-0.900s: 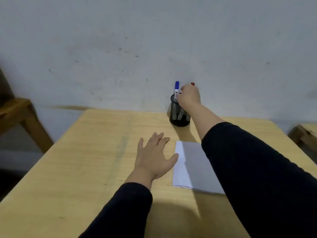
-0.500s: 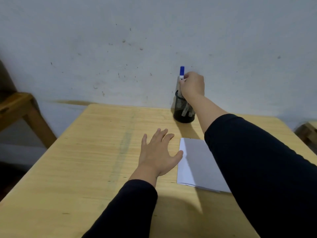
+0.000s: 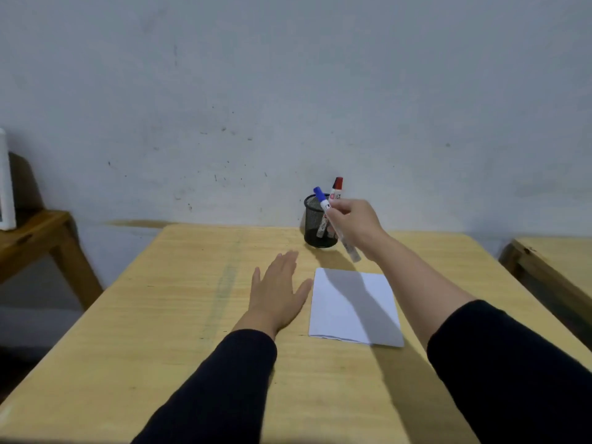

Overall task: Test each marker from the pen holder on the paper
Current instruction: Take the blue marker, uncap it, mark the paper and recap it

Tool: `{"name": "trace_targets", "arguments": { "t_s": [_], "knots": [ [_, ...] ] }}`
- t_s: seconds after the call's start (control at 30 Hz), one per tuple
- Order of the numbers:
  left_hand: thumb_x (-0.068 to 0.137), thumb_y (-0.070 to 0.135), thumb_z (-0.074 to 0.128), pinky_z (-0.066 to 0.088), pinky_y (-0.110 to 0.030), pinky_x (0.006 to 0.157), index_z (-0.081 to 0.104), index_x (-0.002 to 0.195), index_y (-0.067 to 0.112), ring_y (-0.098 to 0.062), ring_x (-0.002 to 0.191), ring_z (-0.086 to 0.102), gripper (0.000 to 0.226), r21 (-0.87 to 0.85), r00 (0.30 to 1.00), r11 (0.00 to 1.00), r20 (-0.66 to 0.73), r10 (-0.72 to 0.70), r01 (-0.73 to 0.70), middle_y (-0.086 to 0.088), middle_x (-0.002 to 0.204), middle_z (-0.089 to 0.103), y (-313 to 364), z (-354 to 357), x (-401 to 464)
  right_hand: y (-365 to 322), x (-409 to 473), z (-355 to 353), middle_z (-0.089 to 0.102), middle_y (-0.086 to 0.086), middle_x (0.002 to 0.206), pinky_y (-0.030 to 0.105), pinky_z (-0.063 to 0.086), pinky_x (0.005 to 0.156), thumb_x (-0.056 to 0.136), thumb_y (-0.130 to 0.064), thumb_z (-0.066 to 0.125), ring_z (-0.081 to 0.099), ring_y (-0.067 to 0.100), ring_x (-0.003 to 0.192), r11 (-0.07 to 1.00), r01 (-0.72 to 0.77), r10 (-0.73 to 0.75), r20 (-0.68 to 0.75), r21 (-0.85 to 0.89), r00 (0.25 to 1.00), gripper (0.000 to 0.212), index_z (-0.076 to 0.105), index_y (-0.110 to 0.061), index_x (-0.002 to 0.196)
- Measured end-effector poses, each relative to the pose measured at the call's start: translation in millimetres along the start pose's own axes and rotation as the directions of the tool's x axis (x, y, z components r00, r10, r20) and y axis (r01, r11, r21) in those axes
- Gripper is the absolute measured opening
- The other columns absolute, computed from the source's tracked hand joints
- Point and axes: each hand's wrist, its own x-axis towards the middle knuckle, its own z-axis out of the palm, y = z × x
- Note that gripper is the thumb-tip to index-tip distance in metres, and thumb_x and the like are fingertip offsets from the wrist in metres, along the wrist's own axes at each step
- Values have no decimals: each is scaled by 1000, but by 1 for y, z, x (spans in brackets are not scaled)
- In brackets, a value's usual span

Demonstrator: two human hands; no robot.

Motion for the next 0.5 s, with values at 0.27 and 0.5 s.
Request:
{"name": "trace_targets", "arguments": {
  "t_s": [0.27,0.5],
  "knots": [
    [94,17,55,46,-40,86,56,126,20,-23,112,57,33,164,850,922,-357,387,-351,2,125,60,30,-53,32,21,-35,-11,62,6,78,22,42,60,91,-12,60,57,12,61,1000,1,2,163,-21,987,15,73,-8,99],
    [95,15,53,43,-24,74,66,99,13,-16,85,55,14,-102,871,927,-392,295,-360,-1,95,62,40,-62,31,26,-36,-12,63,-5,93,26,45,78,87,-21,66,56,13,91,971,140,-155,-63,-196,986,19,73,-19,104]
  ]
}}
